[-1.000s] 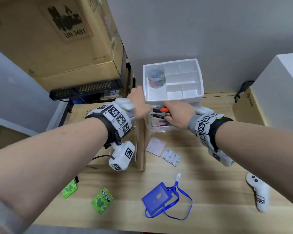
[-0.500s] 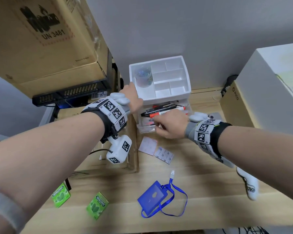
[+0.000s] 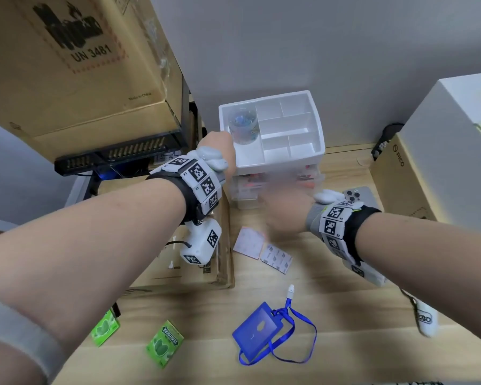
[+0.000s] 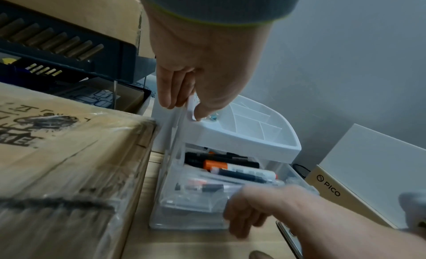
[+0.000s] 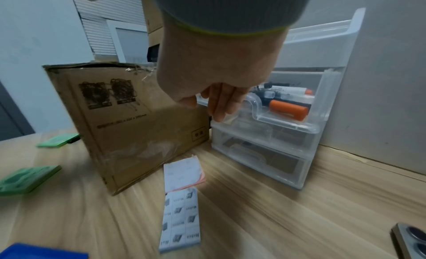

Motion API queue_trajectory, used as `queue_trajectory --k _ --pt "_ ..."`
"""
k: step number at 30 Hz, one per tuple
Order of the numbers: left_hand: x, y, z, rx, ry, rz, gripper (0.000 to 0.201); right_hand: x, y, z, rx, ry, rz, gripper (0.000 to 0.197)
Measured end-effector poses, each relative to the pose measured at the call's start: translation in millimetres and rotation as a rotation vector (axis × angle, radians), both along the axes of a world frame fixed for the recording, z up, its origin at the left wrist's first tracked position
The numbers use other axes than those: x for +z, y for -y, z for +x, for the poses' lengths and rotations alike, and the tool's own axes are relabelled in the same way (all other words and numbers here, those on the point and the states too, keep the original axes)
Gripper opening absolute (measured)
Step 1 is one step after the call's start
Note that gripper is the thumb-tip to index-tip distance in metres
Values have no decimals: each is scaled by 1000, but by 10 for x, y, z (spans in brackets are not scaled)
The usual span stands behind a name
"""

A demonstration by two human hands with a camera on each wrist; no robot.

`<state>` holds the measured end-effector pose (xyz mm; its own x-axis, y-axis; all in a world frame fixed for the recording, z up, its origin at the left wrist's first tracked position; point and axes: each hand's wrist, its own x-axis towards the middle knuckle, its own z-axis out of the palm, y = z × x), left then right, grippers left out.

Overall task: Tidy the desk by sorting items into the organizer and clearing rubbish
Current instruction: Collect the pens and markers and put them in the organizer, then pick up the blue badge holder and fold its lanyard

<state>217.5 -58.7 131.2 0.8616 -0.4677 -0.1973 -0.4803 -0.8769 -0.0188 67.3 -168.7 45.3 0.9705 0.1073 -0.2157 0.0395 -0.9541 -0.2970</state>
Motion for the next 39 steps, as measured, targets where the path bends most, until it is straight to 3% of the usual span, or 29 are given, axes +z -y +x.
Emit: queue_trajectory --k 8,11,17,20,22,25,27,31,35,39 --pt "5 21 40 -16 38 10 17 -14 140 348 -22 -40 -28 46" --pt "17 16 20 -22 55 -11 32 -69 136 300 -12 -59 -28 43" --pt "10 -34 -78 -72 6 57 32 -285 43 135 -54 -309 -20 30" --pt "-71 7 -139 -74 27 58 10 -492 -72 -32 -7 -461 2 33" --pt "-141 18 -242 -28 83 90 26 -618 -165 -154 26 -514 6 39" --pt "-241 -12 -400 -2 200 -4 37 -759 -311 -343 27 -533 28 45" --pt "-270 -77 -555 -161 245 -67 46 -824 -392 -458 27 -528 51 47" --pt "-319 -213 -938 -506 119 -184 31 -929 -601 -706 95 -556 91 62" --pt "-461 -279 -1115 -545 4 -183 31 -1054 -839 -974 221 -514 35 80" --pt "-624 -398 -1208 -566 -16 -175 25 -1192 -1031 -1205 257 -484 -49 74"
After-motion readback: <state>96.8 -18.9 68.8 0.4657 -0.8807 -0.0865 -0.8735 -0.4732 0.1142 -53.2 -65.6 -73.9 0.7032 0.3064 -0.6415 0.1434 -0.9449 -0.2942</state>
